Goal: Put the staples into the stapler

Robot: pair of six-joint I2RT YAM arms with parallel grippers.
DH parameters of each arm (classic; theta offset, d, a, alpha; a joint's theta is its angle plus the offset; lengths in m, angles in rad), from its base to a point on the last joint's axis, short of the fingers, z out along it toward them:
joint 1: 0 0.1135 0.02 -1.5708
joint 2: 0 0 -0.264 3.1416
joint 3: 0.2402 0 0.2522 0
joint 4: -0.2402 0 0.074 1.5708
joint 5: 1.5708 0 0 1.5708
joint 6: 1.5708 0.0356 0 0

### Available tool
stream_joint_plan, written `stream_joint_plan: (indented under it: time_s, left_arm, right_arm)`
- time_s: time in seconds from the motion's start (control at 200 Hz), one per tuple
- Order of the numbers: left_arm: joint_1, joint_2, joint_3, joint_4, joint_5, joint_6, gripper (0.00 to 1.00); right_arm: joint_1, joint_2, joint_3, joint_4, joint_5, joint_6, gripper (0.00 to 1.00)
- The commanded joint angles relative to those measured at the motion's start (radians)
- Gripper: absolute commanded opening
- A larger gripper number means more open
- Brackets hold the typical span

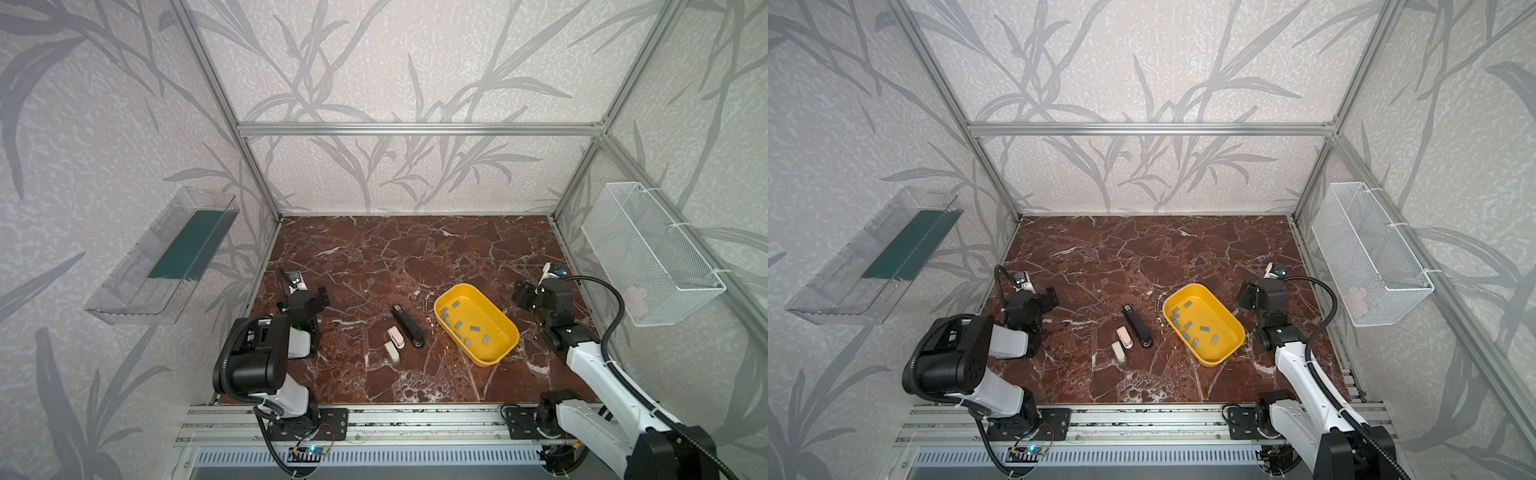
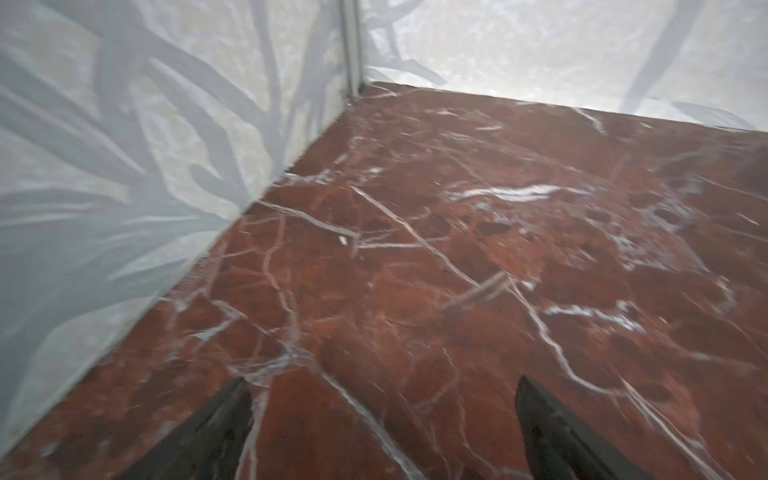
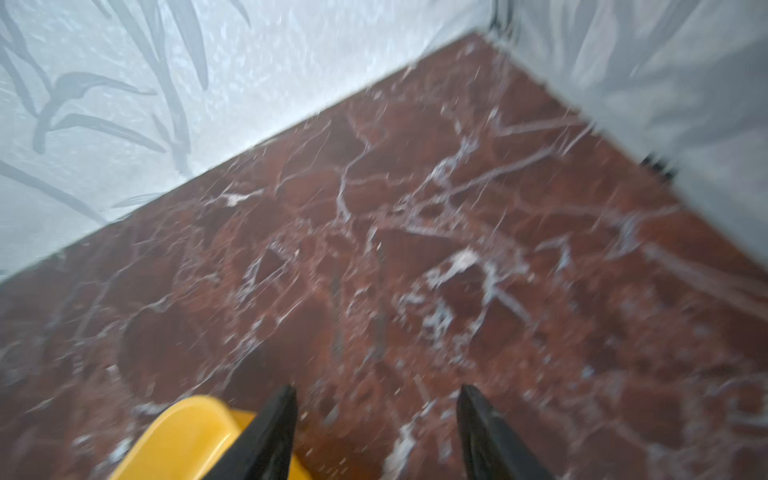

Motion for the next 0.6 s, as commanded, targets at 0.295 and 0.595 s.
stream_joint_plan:
  time_s: [0.295,0.595]
  left_arm:
    - [-0.001,0.004,0.08,0.036,0.327,0.079,0.99]
    - [-0.002,-0.004,0.095,-0.012,0.313,0.072,0.99]
  right_arm:
    - [0.024,0.587,-0.081,0.82,0.022,-0.423,0.75]
    - [0.023,0.611,-0.139,0.967,0.007,-0.441,0.99]
